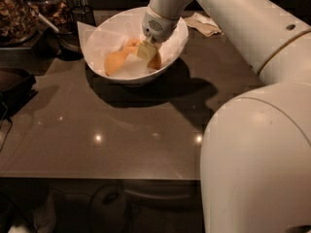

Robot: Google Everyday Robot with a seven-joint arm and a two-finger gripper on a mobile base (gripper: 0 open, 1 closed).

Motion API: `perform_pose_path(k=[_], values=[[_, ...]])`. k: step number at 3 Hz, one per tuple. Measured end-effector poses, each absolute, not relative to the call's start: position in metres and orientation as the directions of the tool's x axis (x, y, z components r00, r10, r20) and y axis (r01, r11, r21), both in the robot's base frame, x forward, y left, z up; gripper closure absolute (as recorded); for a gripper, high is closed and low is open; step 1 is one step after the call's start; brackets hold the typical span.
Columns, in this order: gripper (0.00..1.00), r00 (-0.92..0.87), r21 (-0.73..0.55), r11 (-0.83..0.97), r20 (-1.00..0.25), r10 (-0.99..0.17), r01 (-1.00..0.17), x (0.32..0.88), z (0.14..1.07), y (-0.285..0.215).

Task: Pick orange from white bowl

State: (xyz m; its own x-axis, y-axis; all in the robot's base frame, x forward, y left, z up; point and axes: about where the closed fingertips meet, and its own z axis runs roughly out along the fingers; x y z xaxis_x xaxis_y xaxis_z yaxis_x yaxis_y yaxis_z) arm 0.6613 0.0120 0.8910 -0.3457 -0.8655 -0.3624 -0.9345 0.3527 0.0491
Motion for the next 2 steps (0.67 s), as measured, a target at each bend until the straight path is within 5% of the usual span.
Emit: perform_pose_path(k=[2], values=[[1.00,-0.289,0.061,0.301,-0.514,-0.807,-0.952,0.645,0.936,0.004]])
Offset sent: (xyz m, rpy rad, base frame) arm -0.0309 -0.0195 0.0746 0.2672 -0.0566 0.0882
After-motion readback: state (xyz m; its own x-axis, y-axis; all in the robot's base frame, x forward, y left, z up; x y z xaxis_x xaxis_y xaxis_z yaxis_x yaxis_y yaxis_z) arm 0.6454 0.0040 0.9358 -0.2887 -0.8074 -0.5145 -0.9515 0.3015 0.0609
